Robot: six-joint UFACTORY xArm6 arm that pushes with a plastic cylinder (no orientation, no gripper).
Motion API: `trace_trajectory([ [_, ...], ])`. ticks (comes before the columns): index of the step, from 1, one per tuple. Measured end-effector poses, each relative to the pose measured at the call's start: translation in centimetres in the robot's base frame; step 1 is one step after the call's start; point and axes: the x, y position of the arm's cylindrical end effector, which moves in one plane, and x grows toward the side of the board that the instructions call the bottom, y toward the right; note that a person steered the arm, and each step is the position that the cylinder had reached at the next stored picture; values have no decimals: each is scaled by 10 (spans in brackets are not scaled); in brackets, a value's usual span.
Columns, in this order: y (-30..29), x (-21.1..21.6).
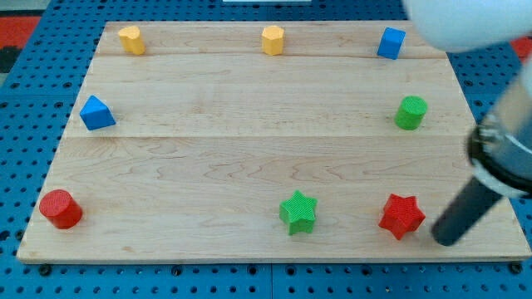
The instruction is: Slide red star from bottom right to bottom center
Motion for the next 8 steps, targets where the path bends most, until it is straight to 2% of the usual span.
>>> trace_trajectory([
  [1,-37,-22],
  [2,-46,-21],
  [3,-1,-23],
  [4,8,-45],
  [5,-28,-46],
  [8,-57,-31],
])
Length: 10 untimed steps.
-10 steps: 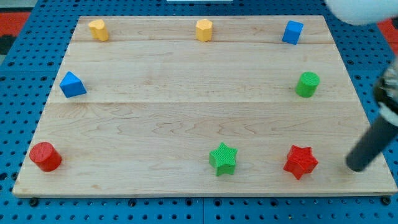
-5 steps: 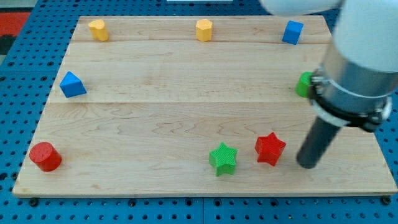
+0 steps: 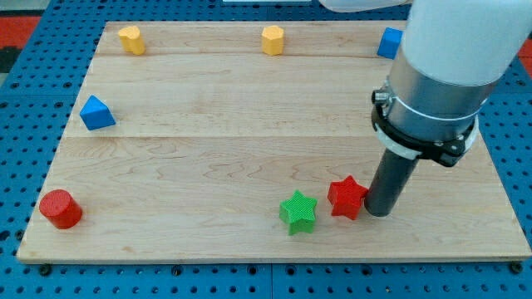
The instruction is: Slide red star from bottom right to bottom center
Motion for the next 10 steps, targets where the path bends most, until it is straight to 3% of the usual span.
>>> trace_trajectory([
  [3,-49,-22],
  [4,-3,-32],
  [5,-9,-46],
  [8,-71,-48],
  [9,-67,-68],
  [10,-99,-98],
])
